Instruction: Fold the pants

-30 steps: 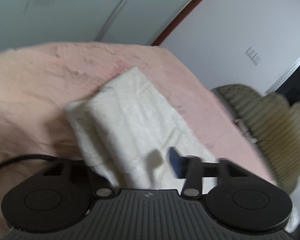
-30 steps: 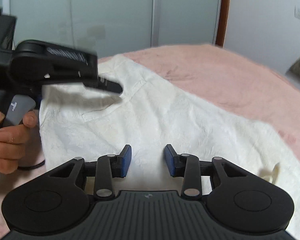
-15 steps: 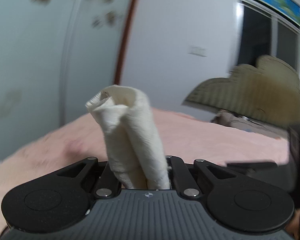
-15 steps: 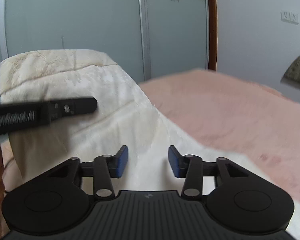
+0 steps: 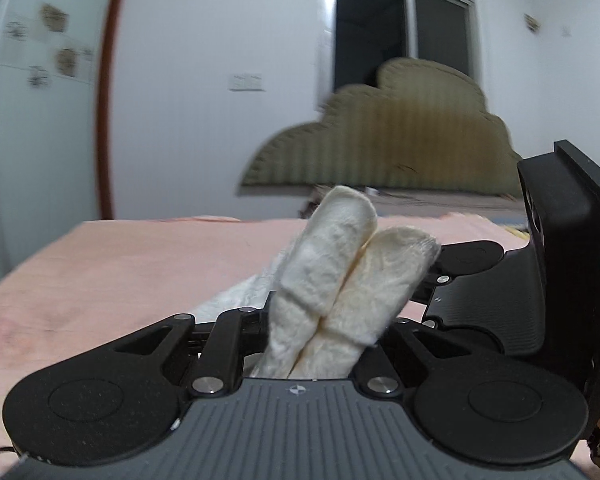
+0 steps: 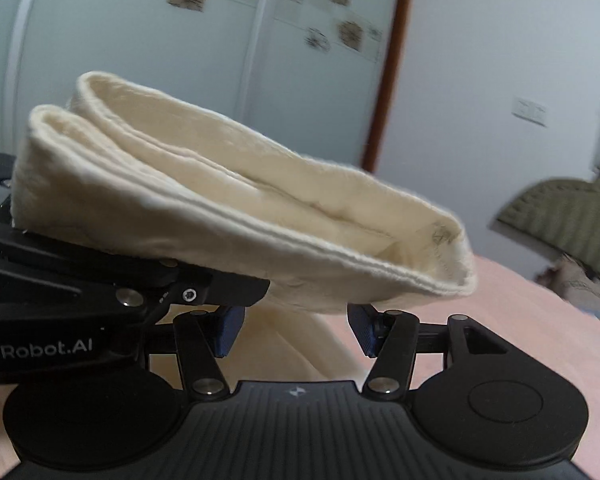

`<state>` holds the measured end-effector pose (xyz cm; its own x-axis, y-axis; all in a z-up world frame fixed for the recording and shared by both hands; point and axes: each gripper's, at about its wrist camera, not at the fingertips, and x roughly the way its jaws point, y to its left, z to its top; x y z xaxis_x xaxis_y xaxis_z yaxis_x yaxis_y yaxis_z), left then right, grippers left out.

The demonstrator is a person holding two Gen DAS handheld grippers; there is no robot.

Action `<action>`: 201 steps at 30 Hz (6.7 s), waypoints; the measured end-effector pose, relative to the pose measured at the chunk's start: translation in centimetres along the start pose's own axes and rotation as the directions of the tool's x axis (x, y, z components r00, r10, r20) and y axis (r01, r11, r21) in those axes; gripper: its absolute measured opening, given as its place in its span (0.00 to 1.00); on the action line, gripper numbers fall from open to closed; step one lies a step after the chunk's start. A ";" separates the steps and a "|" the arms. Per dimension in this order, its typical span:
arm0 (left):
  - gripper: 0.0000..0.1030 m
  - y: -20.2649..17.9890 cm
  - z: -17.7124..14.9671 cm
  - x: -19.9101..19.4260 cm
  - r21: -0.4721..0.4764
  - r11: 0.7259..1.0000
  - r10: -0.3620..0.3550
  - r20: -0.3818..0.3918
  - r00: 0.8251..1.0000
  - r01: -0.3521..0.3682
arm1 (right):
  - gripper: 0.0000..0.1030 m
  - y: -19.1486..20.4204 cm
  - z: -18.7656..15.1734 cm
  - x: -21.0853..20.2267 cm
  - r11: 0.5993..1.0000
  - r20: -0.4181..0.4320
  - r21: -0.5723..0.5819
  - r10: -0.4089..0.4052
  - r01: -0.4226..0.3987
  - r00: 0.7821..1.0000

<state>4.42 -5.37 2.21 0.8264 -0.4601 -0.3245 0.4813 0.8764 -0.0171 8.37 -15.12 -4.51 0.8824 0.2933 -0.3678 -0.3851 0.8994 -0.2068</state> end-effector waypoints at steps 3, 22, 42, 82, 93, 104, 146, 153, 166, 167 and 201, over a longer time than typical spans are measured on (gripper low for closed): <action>0.11 -2.3 -0.4 1.6 0.016 0.999 -0.051 -0.032 0.998 0.051 | 0.55 -1.4 -2.1 -1.6 0.998 -0.012 0.020 -0.052 0.053 0.999; 0.26 -12.1 -4.2 8.6 0.156 0.967 -0.169 -0.207 0.964 0.203 | 0.60 -6.1 -10.1 -6.0 0.964 -0.186 0.052 -0.248 0.261 0.951; 0.92 -2.0 -3.2 3.4 0.028 0.968 -0.244 -0.099 0.965 0.248 | 0.71 -4.5 -6.4 -11.4 0.895 -0.060 0.317 -0.311 0.314 0.948; 0.99 5.2 -6.4 4.0 -0.104 0.987 0.079 -0.343 0.936 -0.121 | 1.00 -5.0 -11.5 -9.2 0.783 -0.214 0.527 -0.254 0.331 0.943; 0.98 6.2 -5.6 4.9 -0.142 0.986 0.030 -0.373 0.927 -0.090 | 0.99 -8.1 -11.3 -7.6 0.762 -0.209 0.619 -0.074 0.191 0.975; 0.94 10.3 -4.8 9.8 -0.391 0.908 -0.330 -0.440 0.835 0.153 | 0.69 -12.2 -11.1 -4.9 0.762 -0.141 0.648 0.124 -0.003 0.982; 0.74 9.4 -5.0 8.4 0.249 0.902 0.386 -0.103 0.917 -0.352 | 0.59 -8.7 -4.4 0.8 0.915 -0.234 0.358 -0.105 0.186 0.966; 0.81 9.3 -3.8 3.6 0.066 0.939 0.344 -0.138 0.929 -0.338 | 0.70 -5.1 -3.5 -3.5 0.887 -0.179 0.417 -0.132 0.197 0.975; 0.91 9.1 -7.0 2.0 -0.073 0.947 0.280 -0.287 0.916 -0.313 | 0.91 0.8 -0.2 -10.9 0.685 0.205 0.599 0.368 -0.414 0.907; 0.91 9.1 -7.3 2.1 -0.087 0.946 0.275 -0.293 0.916 -0.312 | 0.97 0.2 -0.6 -10.5 0.650 0.222 0.652 0.327 -0.389 0.918; 1.00 6.6 -9.8 3.6 -0.055 0.945 0.295 -0.278 0.914 -0.322 | 1.00 3.5 -6.4 -0.6 0.852 -0.328 0.392 -0.222 0.346 0.918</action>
<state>7.73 0.10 -8.32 0.8161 -0.1225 -0.5648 0.1728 0.9843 0.0361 4.77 -14.27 -10.78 0.8070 -0.0367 -0.5894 0.0834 0.9951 0.0523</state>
